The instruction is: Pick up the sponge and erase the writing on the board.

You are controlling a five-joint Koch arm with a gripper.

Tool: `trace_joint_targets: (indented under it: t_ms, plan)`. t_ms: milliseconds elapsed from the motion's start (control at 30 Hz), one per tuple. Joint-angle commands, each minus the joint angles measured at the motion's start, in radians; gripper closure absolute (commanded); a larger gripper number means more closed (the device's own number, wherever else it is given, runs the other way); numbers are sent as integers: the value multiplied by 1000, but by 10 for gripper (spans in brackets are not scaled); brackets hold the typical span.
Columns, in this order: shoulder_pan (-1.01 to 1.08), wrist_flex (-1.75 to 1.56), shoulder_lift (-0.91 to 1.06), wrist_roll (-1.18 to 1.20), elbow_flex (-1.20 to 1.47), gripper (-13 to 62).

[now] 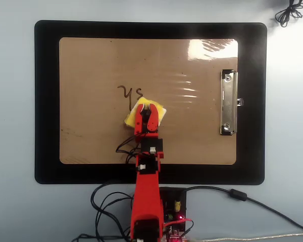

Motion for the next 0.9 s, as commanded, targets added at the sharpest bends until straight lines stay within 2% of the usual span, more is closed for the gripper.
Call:
trace_joint_targets:
  t_ms: [0,100,167,300,367,433,567,633,700,767,867]
  plan:
    - [-12,-35,-149,-23,-143,575]
    - [11,-61,-400,-18,-430,574]
    - [14,-57,-379,-18,-394,575]
    - [-32,-61,32,-26,80,574]
    - [-72,-55,183,-26,183,575]
    - [-75,-64,87,-31,114,574]
    - [-67,-64,-316,-28,-327,574]
    - [-69,-49,-383,-29,-439,574]
    - [-74,-48,-270,-32,-275,574]
    - [-100,-46,-25,-51,2,574]
    - [-146,-5,293,-80,275,574]
